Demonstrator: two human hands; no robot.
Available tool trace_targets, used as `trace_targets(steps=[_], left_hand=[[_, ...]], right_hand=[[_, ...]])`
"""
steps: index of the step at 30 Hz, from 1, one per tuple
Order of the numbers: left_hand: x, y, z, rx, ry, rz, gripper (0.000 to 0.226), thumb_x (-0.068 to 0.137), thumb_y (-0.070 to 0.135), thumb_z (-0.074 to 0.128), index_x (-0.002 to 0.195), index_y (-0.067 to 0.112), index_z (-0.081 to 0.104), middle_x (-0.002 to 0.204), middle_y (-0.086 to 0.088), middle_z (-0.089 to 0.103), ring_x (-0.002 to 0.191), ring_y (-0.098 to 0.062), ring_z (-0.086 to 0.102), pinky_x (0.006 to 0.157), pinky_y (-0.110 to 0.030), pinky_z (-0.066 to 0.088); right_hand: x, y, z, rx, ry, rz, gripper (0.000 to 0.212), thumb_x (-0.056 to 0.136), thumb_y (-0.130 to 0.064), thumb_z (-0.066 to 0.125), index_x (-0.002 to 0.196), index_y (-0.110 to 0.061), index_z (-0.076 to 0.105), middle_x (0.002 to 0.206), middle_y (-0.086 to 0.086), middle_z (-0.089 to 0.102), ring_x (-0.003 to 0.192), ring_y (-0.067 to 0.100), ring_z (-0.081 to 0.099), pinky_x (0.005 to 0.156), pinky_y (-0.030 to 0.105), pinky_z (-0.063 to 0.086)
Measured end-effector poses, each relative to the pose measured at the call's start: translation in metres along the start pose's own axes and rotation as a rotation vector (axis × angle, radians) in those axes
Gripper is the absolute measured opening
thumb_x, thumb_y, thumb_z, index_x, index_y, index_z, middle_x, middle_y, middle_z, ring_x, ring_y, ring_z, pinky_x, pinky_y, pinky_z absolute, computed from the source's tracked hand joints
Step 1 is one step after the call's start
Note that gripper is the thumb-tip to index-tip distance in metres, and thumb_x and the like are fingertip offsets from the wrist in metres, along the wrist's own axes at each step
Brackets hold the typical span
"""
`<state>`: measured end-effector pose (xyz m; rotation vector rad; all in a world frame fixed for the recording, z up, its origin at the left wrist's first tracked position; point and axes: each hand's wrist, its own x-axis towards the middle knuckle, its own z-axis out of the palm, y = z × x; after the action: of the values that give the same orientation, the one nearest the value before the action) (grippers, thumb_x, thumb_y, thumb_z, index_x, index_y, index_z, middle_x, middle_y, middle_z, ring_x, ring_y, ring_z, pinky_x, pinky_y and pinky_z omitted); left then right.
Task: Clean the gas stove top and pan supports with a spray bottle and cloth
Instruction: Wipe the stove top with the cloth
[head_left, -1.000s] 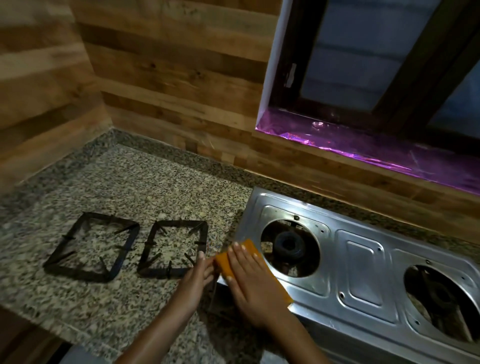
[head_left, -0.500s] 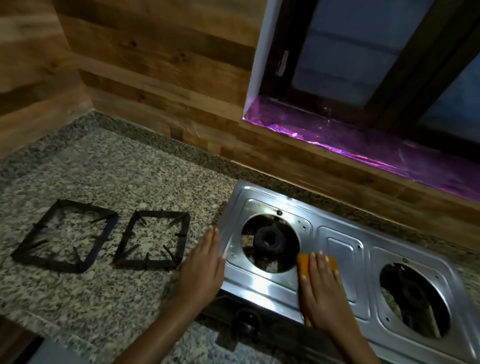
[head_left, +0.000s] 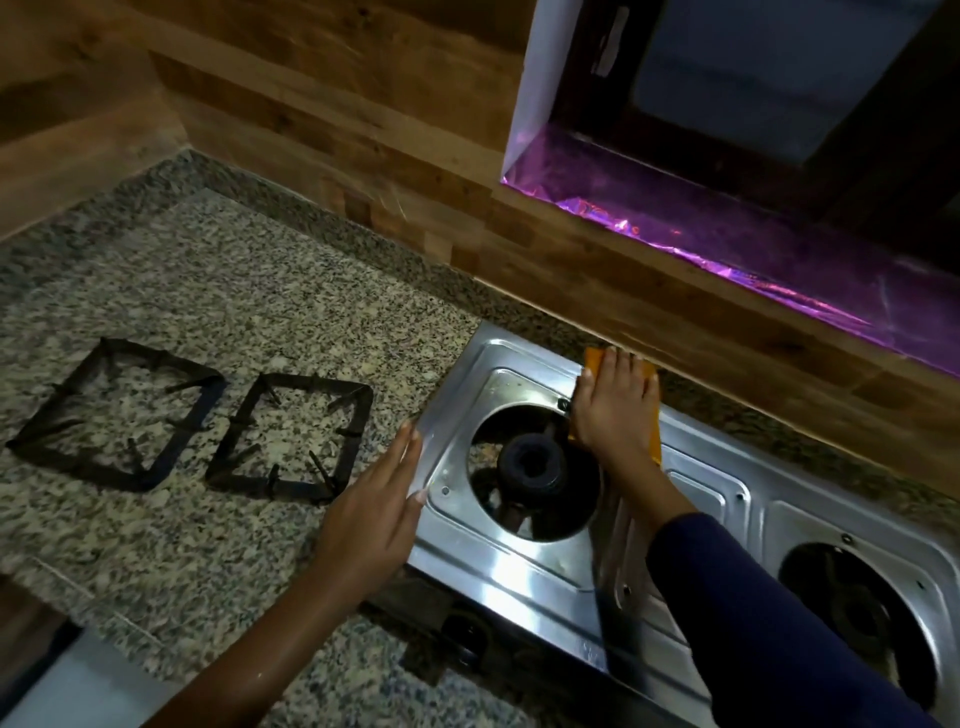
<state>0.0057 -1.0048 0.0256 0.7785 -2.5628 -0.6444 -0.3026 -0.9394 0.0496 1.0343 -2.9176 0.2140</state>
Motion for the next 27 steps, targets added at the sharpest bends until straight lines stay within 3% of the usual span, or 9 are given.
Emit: trace_targets(steps=[8, 11, 14, 19, 22, 25, 27], left_hand=[[-0.001, 0.000, 0.002, 0.001, 0.019, -0.028, 0.060, 0.100, 0.044, 0.027, 0.155, 0.018, 0.024, 0.163, 0.006, 0.016, 0.126, -0.014, 0.052, 0.080, -0.030, 0.054], [-0.002, 0.004, 0.001, -0.059, 0.050, -0.064, 0.060, 0.100, 0.047, 0.023, 0.155, 0.023, 0.022, 0.160, 0.009, 0.023, 0.129, -0.008, 0.047, 0.085, -0.030, 0.053], [-0.005, 0.012, -0.002, -0.142, 0.129, -0.149, 0.059, 0.099, 0.050, 0.021, 0.155, 0.029, 0.021, 0.147, 0.016, 0.039, 0.112, -0.003, 0.055, 0.076, -0.028, 0.053], [-0.005, 0.017, -0.001, -0.393, 0.259, -0.243, 0.065, 0.095, 0.066, 0.014, 0.152, 0.035, 0.021, 0.156, 0.006, 0.034, 0.139, -0.008, 0.036, 0.103, -0.032, 0.037], [-0.003, 0.011, -0.001, -0.600, 0.309, -0.287, 0.078, 0.089, 0.077, 0.014, 0.153, 0.033, 0.022, 0.156, 0.013, 0.031, 0.141, -0.003, 0.033, 0.107, -0.027, 0.034], [-0.001, 0.007, -0.002, -0.796, 0.335, -0.314, 0.077, 0.087, 0.078, 0.018, 0.151, 0.035, 0.022, 0.152, 0.023, 0.031, 0.142, -0.001, 0.031, 0.111, -0.028, 0.030], [-0.001, 0.010, -0.005, -0.856, 0.333, -0.331, 0.081, 0.085, 0.082, 0.016, 0.149, 0.034, 0.024, 0.152, 0.018, 0.033, 0.141, -0.002, 0.032, 0.112, -0.022, 0.029]], right_hand=[[0.015, -0.094, 0.018, 0.051, -0.034, -0.164, 0.061, 0.102, -0.040, 0.018, 0.153, -0.008, 0.022, 0.160, 0.012, 0.025, 0.149, 0.028, 0.013, 0.121, 0.048, 0.003], [-0.001, -0.117, 0.020, 0.117, -0.033, -0.204, 0.062, 0.102, -0.040, 0.021, 0.155, -0.008, 0.016, 0.162, 0.012, 0.016, 0.151, 0.027, 0.007, 0.121, 0.047, -0.001], [-0.028, -0.130, 0.022, 0.190, -0.055, -0.227, 0.064, 0.100, -0.042, 0.017, 0.156, -0.010, 0.012, 0.164, 0.011, 0.009, 0.151, 0.025, 0.003, 0.122, 0.045, -0.003], [-0.097, -0.134, 0.016, 0.274, -0.128, -0.432, 0.063, 0.101, -0.042, 0.016, 0.156, -0.012, 0.009, 0.164, 0.008, 0.003, 0.152, 0.021, -0.001, 0.122, 0.044, -0.001], [-0.146, -0.128, 0.012, 0.269, -0.141, -0.571, 0.062, 0.102, -0.042, 0.021, 0.156, -0.014, 0.014, 0.164, 0.006, 0.007, 0.152, 0.021, 0.003, 0.123, 0.042, 0.005], [-0.188, -0.116, 0.007, 0.205, -0.134, -0.647, 0.062, 0.100, -0.042, 0.023, 0.155, -0.013, 0.018, 0.163, 0.007, 0.013, 0.151, 0.022, 0.008, 0.122, 0.043, 0.008], [-0.210, -0.110, 0.006, 0.183, -0.147, -0.665, 0.063, 0.100, -0.042, 0.023, 0.155, -0.012, 0.018, 0.163, 0.008, 0.013, 0.151, 0.022, 0.007, 0.123, 0.043, 0.006]])
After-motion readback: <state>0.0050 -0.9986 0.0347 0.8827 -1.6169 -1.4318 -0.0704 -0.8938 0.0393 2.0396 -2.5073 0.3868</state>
